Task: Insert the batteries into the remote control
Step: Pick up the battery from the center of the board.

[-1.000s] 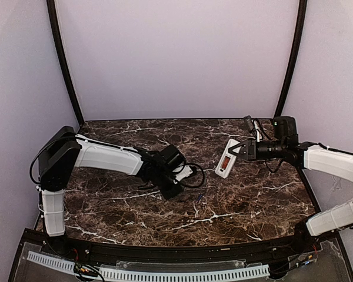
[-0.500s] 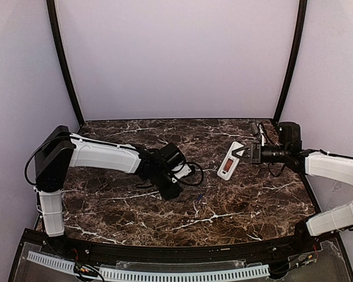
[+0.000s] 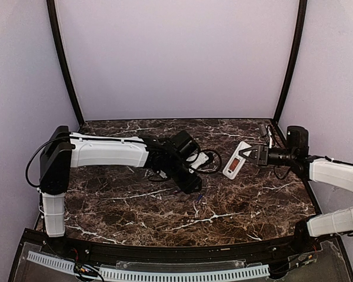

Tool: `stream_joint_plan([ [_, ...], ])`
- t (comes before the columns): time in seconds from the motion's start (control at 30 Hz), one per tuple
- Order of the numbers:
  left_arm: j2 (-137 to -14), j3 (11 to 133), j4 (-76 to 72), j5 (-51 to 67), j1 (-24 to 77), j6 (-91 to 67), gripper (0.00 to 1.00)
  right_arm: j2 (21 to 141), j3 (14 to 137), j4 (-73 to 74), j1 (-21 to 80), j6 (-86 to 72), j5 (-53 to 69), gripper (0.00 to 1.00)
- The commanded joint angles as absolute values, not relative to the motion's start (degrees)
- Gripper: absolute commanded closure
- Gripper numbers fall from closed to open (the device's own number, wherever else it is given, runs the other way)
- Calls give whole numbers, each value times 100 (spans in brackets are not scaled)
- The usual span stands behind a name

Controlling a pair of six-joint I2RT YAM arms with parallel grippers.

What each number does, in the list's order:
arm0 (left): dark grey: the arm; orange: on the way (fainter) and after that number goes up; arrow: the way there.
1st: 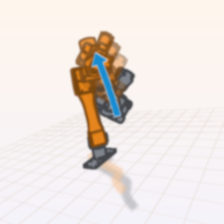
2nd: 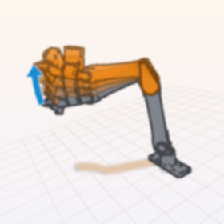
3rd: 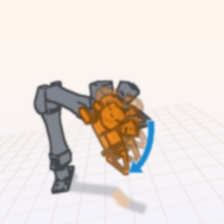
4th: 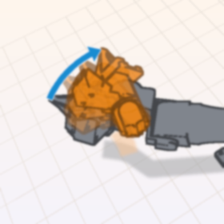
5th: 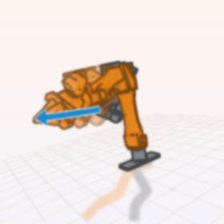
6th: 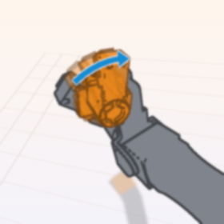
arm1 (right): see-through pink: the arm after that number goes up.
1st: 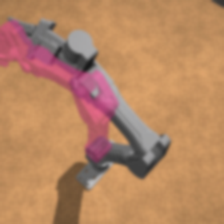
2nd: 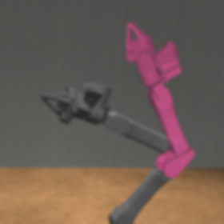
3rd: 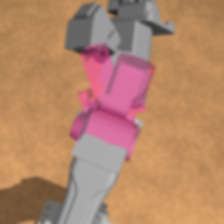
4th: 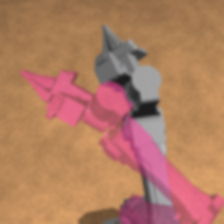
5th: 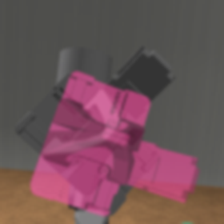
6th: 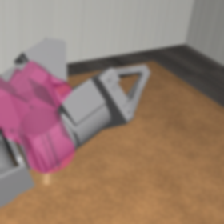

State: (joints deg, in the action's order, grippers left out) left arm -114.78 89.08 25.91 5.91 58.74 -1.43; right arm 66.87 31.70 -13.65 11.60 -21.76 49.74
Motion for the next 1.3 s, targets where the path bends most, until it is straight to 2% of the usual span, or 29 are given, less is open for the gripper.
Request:
stream_joint_plan([
  [0.0, -11870, 9248, 2968, 804, 5924, -441, 48, 6511, 2979, -1804, 1045, -2267, 5212, 100],
  [0.67, -13072, 10451, 3876, 433, 6047, -416, 61, 6464, 2798, -2051, 906, -2386, 5469, 100],
  [0.83, -13247, 10615, 4080, 202, 6130, -300, 73, 6463, 2823, -1999, 893, -2377, 5427, 100],
  [0.97, -13220, 10630, 4351, -103, 6160, -231, 92, 6584, 2805, -2050, 897, -2404, 5470, 100],
  [1.0, -13202, 10593, 4423, -157, 6161, -229, 97, 6635, 2764, -2195, 903, -2479, 5532, 100],
  [1.07, -13029, 10360, 4325, -271, 6154, -219, 99, 6755, 2653, -2586, 905, -2717, 5655, 100],
  [1.17, -12271, 9532, 3763, -125, 6049, -298, 100, 7008, 2531, -3400, 947, -3210, 5833, 100],
  [1.27, -11333, 8622, 2441, -29, 5994, -236, 100, 7267, 2517, -3959, 1143, -3650, 5886, 100],
])
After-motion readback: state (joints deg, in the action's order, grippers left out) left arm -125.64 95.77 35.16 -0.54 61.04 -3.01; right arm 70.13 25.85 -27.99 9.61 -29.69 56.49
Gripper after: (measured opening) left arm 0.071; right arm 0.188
